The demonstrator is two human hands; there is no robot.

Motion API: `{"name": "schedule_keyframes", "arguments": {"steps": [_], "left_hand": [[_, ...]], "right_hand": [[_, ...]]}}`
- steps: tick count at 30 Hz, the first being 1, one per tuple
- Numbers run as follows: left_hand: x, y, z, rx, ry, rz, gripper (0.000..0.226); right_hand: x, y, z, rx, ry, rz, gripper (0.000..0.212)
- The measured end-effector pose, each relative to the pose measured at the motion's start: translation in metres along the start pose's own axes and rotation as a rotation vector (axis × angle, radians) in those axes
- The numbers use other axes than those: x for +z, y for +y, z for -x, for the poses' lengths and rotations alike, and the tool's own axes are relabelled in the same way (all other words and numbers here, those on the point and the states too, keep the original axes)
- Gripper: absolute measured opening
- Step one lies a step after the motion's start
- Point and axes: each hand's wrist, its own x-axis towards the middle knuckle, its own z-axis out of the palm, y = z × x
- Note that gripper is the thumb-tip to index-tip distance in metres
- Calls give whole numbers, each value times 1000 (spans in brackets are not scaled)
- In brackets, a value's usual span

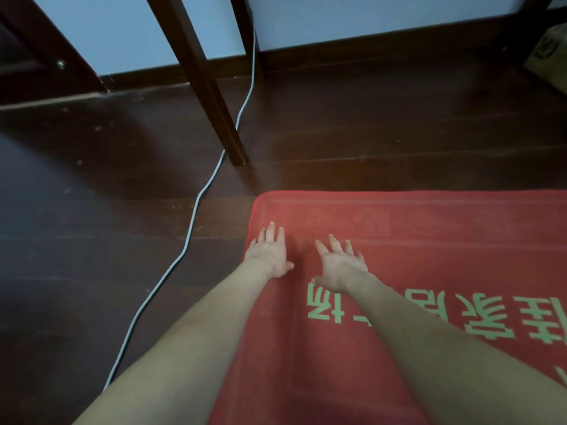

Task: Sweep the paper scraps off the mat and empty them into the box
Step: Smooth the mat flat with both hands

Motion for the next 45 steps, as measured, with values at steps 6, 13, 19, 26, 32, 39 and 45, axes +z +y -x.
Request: {"name": "schedule_keyframes", "arguments": {"steps": [6, 13, 19, 26, 32, 39, 45], "left_hand": [[12, 10, -27, 36, -10, -15, 98], [37, 19, -59, 72, -16, 22, 108], [34, 21, -61, 46, -18, 34, 110], [37, 19, -54, 17, -21, 37, 105], [38, 17, -46, -5, -27, 20, 106], [37, 18, -43, -14, -25, 5, 103], [39, 20, -44, -18, -21, 35, 102]], "right_hand": [[17, 24, -7, 66, 41, -45, 94], [40, 47, -13, 156, -21, -63, 105], [37, 44, -18, 170, -20, -78, 110], [41, 43, -16, 173, -37, -74, 111], [46, 40, -14, 170, -49, -54, 111], [48, 39, -13, 161, -37, -49, 111], [50, 40, -14, 161, -26, -48, 110]]}}
